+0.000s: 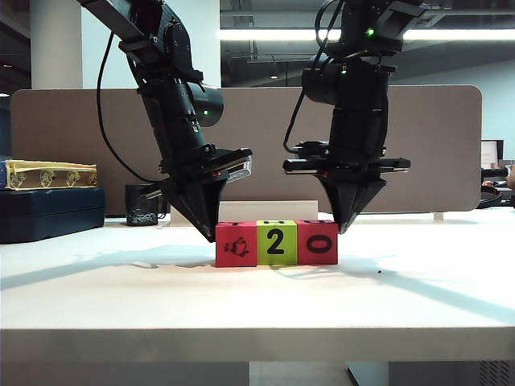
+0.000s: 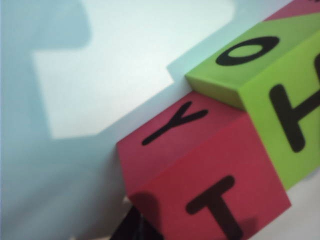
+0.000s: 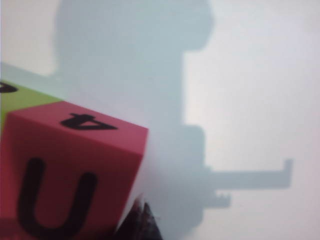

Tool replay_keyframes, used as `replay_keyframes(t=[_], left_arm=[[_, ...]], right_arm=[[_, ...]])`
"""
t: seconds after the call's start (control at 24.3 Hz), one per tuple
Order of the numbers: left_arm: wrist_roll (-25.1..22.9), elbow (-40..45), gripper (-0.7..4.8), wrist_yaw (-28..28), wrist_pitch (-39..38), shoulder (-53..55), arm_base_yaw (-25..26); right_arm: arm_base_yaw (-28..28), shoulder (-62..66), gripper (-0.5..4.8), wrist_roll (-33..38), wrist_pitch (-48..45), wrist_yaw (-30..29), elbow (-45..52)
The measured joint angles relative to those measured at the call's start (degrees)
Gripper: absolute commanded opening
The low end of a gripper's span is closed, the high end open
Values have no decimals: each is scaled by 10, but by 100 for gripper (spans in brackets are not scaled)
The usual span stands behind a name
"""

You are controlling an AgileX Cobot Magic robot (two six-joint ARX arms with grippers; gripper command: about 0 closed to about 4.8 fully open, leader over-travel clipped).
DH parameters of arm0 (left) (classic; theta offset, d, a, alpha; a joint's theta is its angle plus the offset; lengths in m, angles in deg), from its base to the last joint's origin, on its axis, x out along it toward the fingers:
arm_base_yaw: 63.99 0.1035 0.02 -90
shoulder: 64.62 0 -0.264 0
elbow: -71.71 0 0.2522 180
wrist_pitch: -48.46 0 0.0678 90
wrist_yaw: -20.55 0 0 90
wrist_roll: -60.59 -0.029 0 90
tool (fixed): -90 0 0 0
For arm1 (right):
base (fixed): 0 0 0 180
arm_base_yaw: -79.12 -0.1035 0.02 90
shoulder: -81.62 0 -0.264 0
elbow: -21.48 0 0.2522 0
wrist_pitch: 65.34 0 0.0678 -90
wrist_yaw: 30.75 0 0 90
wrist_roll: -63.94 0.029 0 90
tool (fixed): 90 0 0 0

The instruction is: Select the appropriate blocks from the scattered letter blocks on the table and arrange them in a row to spell out "THU".

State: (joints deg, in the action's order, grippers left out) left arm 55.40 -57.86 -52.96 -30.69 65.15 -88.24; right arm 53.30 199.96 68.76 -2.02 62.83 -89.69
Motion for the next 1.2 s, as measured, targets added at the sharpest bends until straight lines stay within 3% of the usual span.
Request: replay_keyframes(t=[0.16, 0.54, 0.74, 0.87, 1.03, 1.2], left_arm=[[0, 0, 101, -49, 8, 0, -2], [12, -5, 117, -137, 25, 1, -1], [9, -55, 108, -142, -20, 1, -1], [7, -92, 10, -142, -55, -5, -1], [-6, -101, -6, -134, -96, -69, -1], [-16, -101, -6, -49, -132, -99, -5]], right_arm=[[1, 0, -4, 0, 4, 26, 0], [1, -22, -5, -2, -12, 41, 0], [1, -59, -5, -9, -11, 42, 0], [1, -89, -5, -17, 9, 32, -1], [1, -139, -5, -19, 61, -11, -1], [-6, -173, -5, -19, 97, -38, -2]])
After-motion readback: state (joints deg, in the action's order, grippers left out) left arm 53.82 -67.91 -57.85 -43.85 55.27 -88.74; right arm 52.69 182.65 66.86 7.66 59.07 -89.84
